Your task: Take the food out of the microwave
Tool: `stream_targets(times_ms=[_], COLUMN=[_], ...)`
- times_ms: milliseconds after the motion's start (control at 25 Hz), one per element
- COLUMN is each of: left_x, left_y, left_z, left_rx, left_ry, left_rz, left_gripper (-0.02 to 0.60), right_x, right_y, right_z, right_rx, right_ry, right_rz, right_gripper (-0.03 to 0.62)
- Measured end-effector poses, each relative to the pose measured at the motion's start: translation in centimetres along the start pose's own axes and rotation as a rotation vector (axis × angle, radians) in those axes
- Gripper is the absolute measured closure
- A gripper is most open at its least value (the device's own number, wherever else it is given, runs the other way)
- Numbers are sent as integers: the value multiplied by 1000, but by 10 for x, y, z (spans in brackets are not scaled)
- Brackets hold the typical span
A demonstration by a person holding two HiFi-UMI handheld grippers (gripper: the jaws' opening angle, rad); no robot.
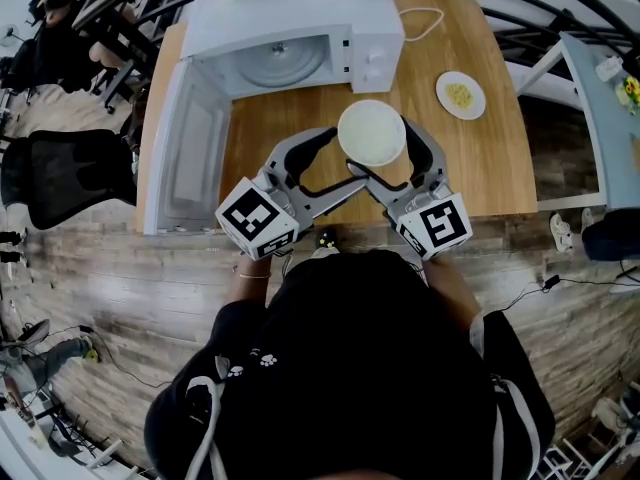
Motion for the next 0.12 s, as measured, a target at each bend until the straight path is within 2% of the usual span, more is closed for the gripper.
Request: stream_targets(times_ms=[120], left_x=[2], left_y=[-1], left_z=[1], left_rx=[-3], left_ry=[-1], left_rz=[1], left_gripper=[268], right_x=[-1], right_y=[-1], right_z=[2], right_rx=[-4], right_ry=[-3], right_rz=[0], right_gripper=[161])
Point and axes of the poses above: the fingertips, and each gripper's own axes: x backward along the fingers, z to its left, y out of its top, the point moved 6 cm from there along x, backward along the fingers, and after that the axes turned 8 degrees about -y, right-handed, at the moved point
